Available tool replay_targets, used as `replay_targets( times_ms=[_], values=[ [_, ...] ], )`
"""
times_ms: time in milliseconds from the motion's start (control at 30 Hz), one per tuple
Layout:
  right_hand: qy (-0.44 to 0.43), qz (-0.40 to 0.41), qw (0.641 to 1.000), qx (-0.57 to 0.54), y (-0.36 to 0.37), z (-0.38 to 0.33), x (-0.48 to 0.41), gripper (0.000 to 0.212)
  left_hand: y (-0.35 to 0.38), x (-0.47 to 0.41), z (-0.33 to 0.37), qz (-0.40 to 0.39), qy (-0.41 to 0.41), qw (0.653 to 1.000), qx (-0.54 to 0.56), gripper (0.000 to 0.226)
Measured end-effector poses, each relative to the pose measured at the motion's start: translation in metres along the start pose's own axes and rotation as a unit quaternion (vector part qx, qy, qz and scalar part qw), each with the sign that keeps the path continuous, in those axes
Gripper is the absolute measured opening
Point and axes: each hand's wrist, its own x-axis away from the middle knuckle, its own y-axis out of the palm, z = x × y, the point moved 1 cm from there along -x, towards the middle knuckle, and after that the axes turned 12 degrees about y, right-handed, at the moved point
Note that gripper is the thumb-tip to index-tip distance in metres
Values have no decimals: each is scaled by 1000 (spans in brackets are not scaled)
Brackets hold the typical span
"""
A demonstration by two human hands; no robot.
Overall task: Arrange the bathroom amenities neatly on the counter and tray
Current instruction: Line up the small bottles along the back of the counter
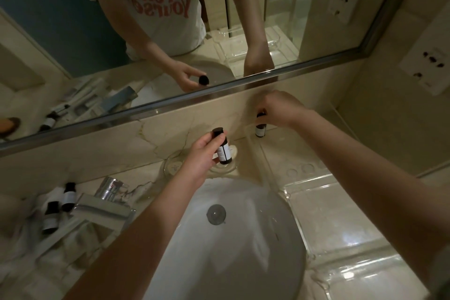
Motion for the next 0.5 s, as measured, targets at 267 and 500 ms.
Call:
replay_targets(
  times_ms=[267,500],
  values=[
    [103,9,987,-120,6,14,12,42,-2,5,5,4,6,1000,3,19],
    [67,-70,957,-274,21,25,10,39,-3,6,6,1,7,1000,5,15]
  ],
)
